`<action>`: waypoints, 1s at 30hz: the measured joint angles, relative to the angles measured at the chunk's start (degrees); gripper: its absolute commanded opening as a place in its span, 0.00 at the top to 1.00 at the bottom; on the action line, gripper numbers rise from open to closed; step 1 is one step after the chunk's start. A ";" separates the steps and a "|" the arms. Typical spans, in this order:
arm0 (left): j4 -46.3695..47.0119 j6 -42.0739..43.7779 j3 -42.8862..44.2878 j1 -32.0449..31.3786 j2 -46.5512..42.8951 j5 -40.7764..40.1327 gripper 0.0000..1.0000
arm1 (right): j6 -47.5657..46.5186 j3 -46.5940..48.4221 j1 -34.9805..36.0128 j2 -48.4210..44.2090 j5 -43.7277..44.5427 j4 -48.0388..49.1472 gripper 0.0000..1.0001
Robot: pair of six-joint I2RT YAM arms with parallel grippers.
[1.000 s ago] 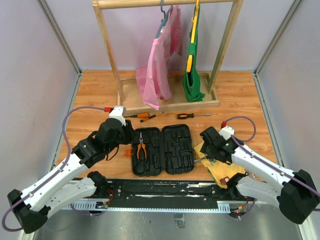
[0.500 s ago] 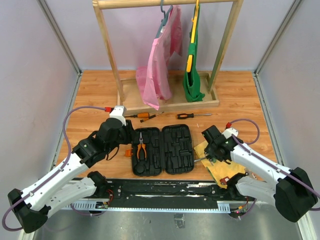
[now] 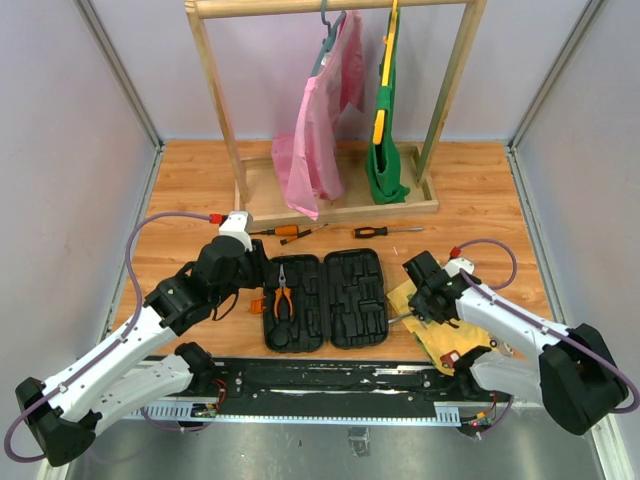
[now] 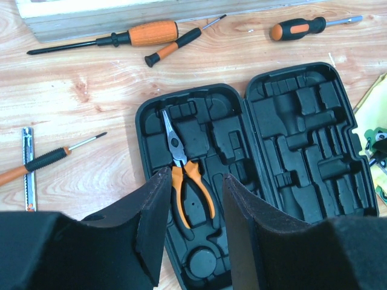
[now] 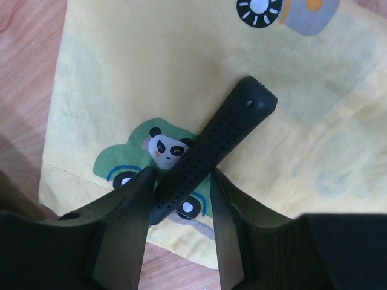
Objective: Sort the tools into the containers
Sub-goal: Pick up the hammer at the center of the board.
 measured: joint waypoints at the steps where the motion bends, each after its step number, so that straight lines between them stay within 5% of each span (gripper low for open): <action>1: 0.00 0.00 0.00 0.00 0.00 0.00 0.56 | -0.09 -0.09 0.00 0.00 -0.04 0.09 0.61; 6: 0.00 0.00 0.00 0.00 0.00 0.00 0.56 | 0.04 -0.42 -0.26 -0.42 0.26 0.92 0.83; 20: 0.02 0.00 0.00 0.00 -0.04 -0.02 0.56 | -2.49 -1.09 -0.44 -12.11 0.68 0.35 0.99; 30: 0.07 0.00 -0.07 0.00 -2.16 -0.07 0.53 | -10.01 -0.70 -0.61 -19.34 5.11 -0.57 0.99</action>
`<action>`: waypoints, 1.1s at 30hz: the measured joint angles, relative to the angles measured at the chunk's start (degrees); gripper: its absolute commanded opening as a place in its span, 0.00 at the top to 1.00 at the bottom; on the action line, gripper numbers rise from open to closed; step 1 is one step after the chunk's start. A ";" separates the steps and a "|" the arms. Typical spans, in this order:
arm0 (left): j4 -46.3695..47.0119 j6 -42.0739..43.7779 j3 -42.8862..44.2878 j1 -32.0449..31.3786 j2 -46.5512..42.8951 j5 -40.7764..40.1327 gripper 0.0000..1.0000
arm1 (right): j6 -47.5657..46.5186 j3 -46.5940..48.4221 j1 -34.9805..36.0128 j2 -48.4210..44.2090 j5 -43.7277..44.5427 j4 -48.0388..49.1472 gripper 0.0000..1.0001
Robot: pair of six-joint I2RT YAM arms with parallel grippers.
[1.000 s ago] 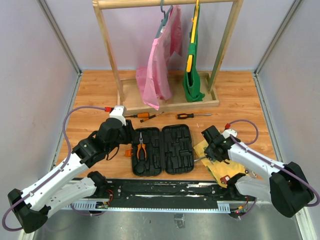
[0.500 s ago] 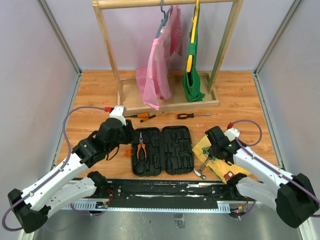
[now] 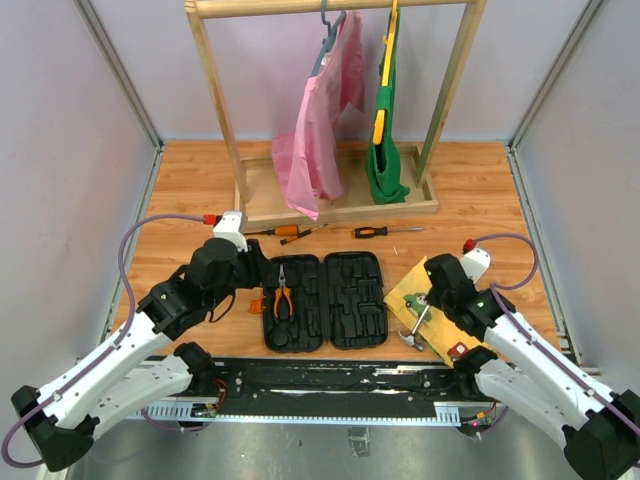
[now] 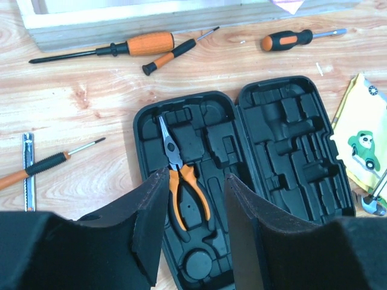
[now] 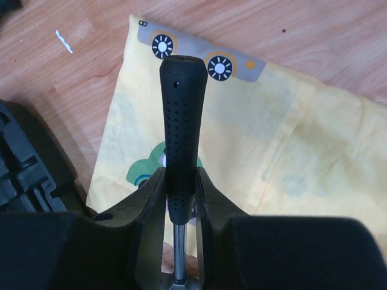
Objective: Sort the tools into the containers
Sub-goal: Pick up the hammer at the center of the board.
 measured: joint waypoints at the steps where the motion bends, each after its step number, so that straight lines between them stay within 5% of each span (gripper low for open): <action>1: 0.11 -0.02 -0.02 0.00 -0.44 0.00 0.53 | -1.57 0.00 0.00 -0.85 0.42 -0.20 0.99; 15: 4.79 0.66 -1.81 0.00 -3.74 2.25 0.46 | -25.92 1.42 -0.02 -12.81 -12.90 8.00 0.99; 33: 11.17 0.87 -2.16 0.00 -4.87 9.18 0.40 | -38.18 5.33 3.26 -2.32 -36.87 34.18 0.99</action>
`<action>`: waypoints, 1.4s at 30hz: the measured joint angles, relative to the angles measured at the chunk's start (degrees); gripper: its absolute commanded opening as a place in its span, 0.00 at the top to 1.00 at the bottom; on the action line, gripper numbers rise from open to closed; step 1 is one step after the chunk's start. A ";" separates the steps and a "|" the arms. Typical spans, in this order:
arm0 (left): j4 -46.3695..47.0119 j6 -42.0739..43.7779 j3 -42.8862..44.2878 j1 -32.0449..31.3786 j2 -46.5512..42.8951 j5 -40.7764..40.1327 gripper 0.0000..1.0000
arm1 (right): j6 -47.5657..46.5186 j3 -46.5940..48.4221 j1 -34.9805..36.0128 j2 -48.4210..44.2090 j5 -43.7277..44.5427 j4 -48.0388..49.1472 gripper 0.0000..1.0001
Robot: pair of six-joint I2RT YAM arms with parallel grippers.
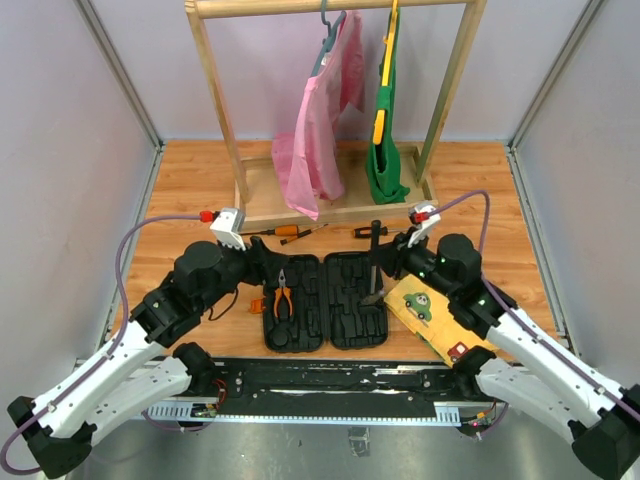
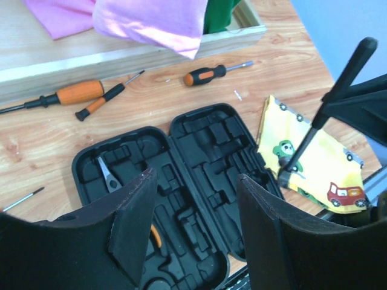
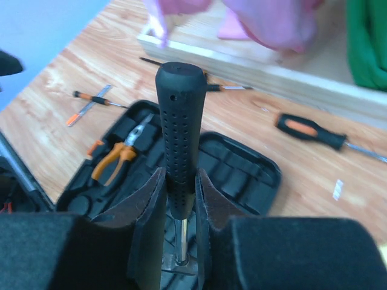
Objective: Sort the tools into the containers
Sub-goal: Pick up the hammer at the center of the board, then place the hammer in the storage box.
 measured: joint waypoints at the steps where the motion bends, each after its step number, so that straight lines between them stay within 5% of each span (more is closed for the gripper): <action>1: 0.24 0.00 0.33 0.00 0.00 0.31 0.40 | -0.26 0.00 1.68 1.14 -0.04 2.60 0.99; 9: 1.29 0.00 3.54 0.00 -0.15 2.32 0.39 | -10.27 1.33 18.58 12.52 0.61 16.68 0.99; 15: 1.51 -0.46 4.02 0.00 -1.42 4.55 0.39 | -24.61 4.42 23.67 20.28 -4.11 20.37 0.99; 23: -0.79 -0.66 5.25 0.00 -1.81 6.64 0.39 | -48.98 7.76 23.80 24.98 -13.27 16.74 0.99; 31: -5.05 -0.20 5.31 0.00 1.64 10.58 0.41 | -70.58 12.90 23.80 25.94 -17.27 2.82 0.99; 42: -7.87 0.52 5.31 0.00 9.97 16.85 0.45 | -84.39 15.89 24.33 27.23 -13.27 -10.40 0.99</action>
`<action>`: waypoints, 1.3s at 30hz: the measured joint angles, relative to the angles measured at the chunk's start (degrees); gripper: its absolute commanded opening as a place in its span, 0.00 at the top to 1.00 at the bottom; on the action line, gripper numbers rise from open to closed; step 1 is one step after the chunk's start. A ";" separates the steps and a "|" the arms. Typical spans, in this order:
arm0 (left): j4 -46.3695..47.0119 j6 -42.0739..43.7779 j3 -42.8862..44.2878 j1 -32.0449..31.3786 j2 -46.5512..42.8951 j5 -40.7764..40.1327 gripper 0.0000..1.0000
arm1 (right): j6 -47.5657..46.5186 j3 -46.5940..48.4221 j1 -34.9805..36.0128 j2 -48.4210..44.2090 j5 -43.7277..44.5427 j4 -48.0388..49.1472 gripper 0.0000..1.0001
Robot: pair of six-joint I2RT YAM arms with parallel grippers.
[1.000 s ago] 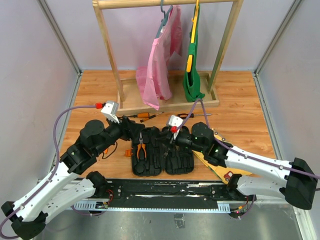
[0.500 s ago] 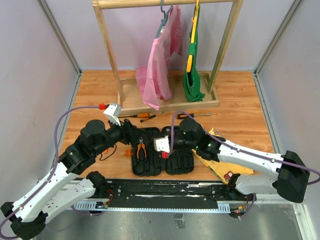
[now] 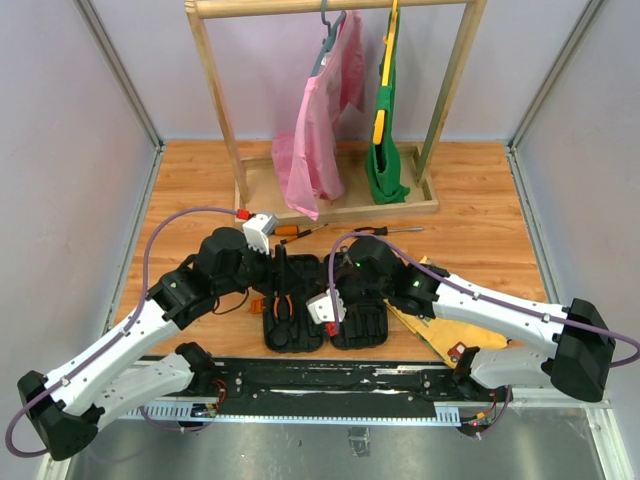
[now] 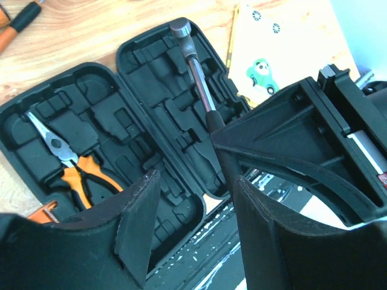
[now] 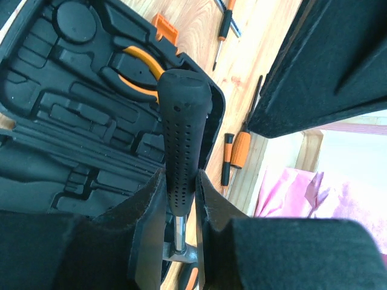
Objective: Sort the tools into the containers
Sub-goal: Place the hammer in the storage box.
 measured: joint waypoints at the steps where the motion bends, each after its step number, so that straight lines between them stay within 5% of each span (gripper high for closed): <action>1: 0.02 -0.02 0.00 0.00 0.02 0.46 0.46 | -0.46 0.00 0.00 0.00 0.48 -0.46 0.99; 18: 4.37 -1.81 -0.96 -3.52 5.33 5.92 0.53 | -2.21 0.00 0.07 -0.02 2.56 -0.94 0.99; 33: 5.68 -1.27 -1.64 -4.87 8.66 5.95 0.98 | -1.95 -1.11 0.09 -0.76 3.54 -1.14 0.99; 36: 5.79 -1.20 -1.68 -4.87 8.68 5.92 1.00 | -1.92 -1.14 0.09 -0.79 3.61 -1.11 0.99; 39: 6.05 -1.22 -1.88 -4.87 8.68 5.86 1.00 | -1.77 -1.36 0.09 -0.90 3.69 -1.01 0.74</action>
